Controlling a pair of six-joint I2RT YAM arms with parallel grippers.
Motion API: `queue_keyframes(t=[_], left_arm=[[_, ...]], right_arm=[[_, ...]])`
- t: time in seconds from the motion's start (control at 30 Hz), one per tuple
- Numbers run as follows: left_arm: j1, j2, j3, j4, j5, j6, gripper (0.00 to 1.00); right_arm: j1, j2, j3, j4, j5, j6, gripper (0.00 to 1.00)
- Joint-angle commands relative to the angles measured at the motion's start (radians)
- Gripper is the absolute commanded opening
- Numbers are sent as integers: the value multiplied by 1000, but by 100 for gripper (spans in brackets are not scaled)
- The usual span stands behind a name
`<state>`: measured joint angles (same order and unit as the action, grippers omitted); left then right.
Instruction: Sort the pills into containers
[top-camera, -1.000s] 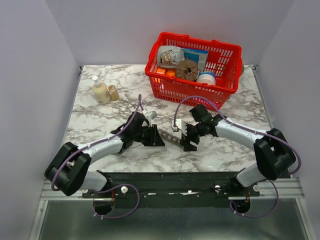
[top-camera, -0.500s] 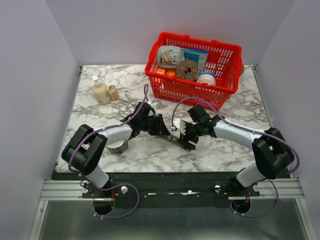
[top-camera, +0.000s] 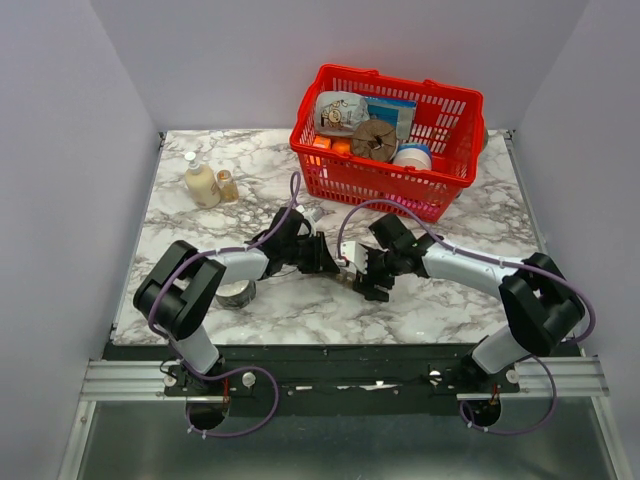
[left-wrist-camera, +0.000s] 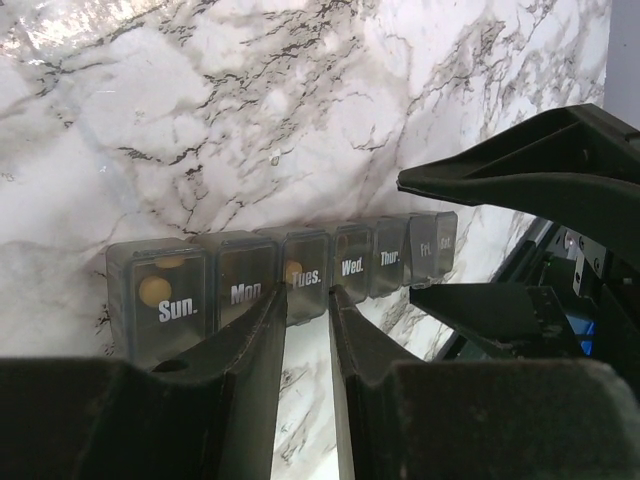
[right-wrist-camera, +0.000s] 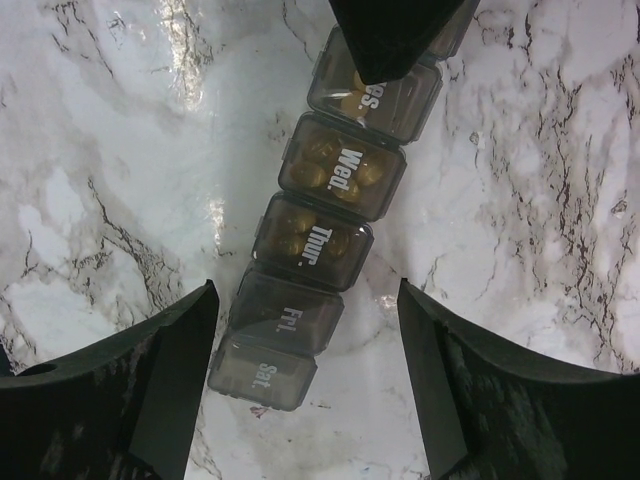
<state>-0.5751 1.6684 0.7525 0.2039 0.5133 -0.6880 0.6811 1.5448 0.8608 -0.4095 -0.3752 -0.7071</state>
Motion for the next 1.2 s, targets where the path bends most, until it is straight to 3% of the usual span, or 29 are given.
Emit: queue_keyframes(t=[0.0, 1.17], left_arm=[[7, 31, -12, -32, -47, 21, 32], [21, 76, -13, -110, -55, 73, 31]], right_arm=[[8, -9, -16, 35, 55, 12, 79], [-77, -114, -20, 126, 217, 52, 59]])
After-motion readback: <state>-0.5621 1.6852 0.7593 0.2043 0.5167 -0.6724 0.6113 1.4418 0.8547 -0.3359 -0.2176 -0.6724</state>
